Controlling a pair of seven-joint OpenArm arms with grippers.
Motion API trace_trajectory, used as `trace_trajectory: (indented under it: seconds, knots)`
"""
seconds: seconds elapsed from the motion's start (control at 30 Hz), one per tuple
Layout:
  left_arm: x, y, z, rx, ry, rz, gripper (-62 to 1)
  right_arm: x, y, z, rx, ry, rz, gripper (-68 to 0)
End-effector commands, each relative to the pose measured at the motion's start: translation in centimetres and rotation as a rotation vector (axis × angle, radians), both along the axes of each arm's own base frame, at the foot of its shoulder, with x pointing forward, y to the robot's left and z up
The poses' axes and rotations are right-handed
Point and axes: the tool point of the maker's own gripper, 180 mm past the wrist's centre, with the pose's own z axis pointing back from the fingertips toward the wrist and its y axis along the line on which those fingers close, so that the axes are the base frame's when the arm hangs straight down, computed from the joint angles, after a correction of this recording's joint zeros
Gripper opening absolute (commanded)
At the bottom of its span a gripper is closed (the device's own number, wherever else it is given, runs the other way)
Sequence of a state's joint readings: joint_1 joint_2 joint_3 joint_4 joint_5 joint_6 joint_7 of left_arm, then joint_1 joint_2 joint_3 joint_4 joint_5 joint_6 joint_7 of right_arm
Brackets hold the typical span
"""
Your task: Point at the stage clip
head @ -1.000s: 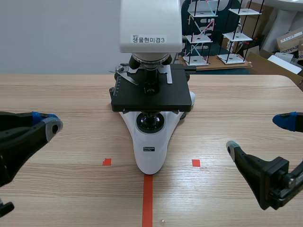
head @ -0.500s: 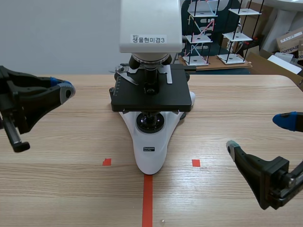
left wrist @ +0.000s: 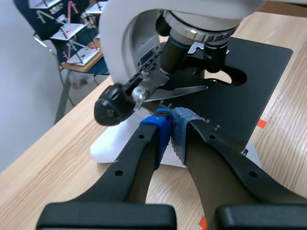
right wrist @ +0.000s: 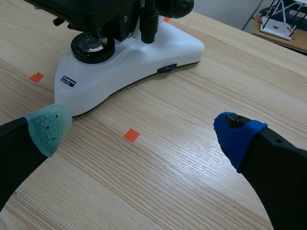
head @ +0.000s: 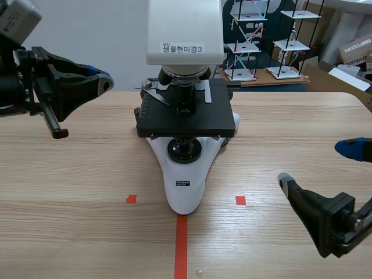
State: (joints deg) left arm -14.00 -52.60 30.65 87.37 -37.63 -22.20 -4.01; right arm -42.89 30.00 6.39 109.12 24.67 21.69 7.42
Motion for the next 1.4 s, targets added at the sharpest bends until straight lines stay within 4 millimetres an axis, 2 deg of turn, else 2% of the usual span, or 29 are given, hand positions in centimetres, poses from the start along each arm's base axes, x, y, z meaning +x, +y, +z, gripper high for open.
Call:
trace_trajectory:
  seconds: [0.0,0.5,1.37]
  knots:
    - [0.3,-0.6,0.9,-0.023,-0.019,-0.013,-57.9,0.3,0.0,1.0,0.003,-0.033,0.004,0.4]
    - [3.4,-1.7,-0.7,0.012,0.018,0.002,-57.9,0.3,0.0,1.0,0.003,-0.033,0.004,0.4]
    - [3.5,-2.0,-0.7,0.008,0.02,-0.003,-57.7,0.3,0.0,1.0,0.003,-0.033,0.004,0.4]
